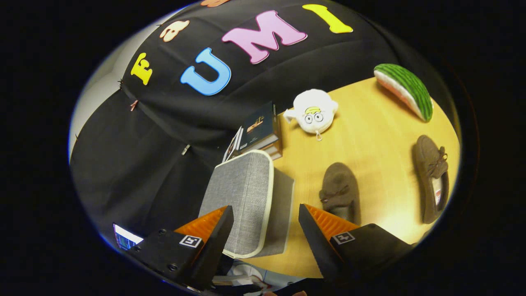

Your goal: Open the storage box then place both shoes into the box .Put the left shoe in first, then the right shoe, with the right side of both shoes facing outward in a uniform manner.

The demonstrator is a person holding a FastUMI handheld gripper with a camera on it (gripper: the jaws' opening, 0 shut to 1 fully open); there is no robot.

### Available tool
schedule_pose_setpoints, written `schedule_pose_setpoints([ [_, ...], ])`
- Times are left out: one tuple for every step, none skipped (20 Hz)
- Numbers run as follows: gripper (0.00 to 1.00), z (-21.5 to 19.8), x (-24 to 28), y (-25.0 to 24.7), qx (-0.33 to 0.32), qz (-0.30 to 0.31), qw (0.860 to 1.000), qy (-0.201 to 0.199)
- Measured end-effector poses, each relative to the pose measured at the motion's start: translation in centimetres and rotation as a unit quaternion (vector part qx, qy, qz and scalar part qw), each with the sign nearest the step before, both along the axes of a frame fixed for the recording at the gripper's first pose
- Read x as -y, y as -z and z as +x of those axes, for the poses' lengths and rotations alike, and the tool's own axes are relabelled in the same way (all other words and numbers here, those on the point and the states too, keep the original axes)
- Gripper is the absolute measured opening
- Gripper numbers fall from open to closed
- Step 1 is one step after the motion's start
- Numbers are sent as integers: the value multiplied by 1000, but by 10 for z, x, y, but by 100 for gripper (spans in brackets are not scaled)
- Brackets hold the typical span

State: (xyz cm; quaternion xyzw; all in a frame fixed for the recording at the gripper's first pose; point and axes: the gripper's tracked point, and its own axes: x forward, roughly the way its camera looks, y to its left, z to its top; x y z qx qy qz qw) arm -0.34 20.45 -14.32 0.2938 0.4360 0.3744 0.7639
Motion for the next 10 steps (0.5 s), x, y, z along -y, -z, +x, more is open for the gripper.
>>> schedule_pose_setpoints([
  [98,-6,-7,3,-8,13,1000,-20],
  [98,-13,-9,7,-12,24,999,-42],
  [98,-19,-15,11,-18,35,997,-64],
  [98,-24,-22,16,-26,43,995,-84],
  [98,-28,-28,22,-35,52,993,-101],
  [98,-30,-34,27,-42,56,991,-114],
  [98,-29,-37,33,-47,57,990,-121],
  [98,-31,-40,38,-53,61,988,-130],
  [98,-32,-43,41,-61,65,987,-137],
  [98,-34,-45,42,-70,72,985,-141],
])
